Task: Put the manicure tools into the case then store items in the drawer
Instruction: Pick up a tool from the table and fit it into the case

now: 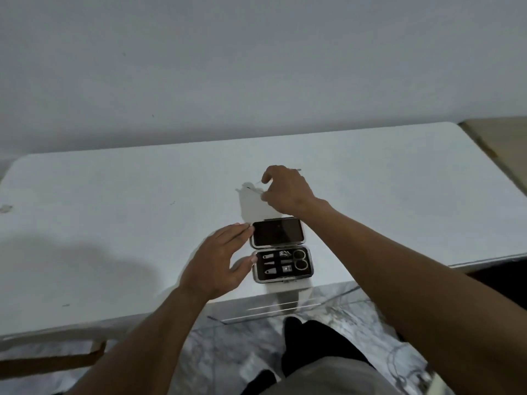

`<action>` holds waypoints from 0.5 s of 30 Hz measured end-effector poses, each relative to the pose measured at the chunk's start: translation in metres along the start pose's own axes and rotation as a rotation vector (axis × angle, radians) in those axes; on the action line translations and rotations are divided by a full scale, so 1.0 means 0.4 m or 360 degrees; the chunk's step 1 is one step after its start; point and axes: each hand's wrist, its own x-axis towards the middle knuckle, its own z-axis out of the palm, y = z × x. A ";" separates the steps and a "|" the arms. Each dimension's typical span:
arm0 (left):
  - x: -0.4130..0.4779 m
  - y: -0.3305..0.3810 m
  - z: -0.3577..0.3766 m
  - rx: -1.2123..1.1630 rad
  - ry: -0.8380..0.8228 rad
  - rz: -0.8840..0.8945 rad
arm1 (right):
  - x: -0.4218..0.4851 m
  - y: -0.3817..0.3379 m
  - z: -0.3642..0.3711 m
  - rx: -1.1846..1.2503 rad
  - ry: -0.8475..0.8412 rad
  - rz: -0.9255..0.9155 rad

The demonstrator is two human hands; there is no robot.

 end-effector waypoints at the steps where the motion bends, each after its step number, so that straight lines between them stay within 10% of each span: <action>1: -0.001 0.000 -0.001 0.0003 -0.0007 -0.0006 | -0.016 0.008 -0.007 0.0038 0.0022 -0.0011; 15: -0.002 0.000 0.004 0.0041 -0.0027 -0.0020 | -0.153 0.144 -0.067 -0.0441 -0.0018 -0.0127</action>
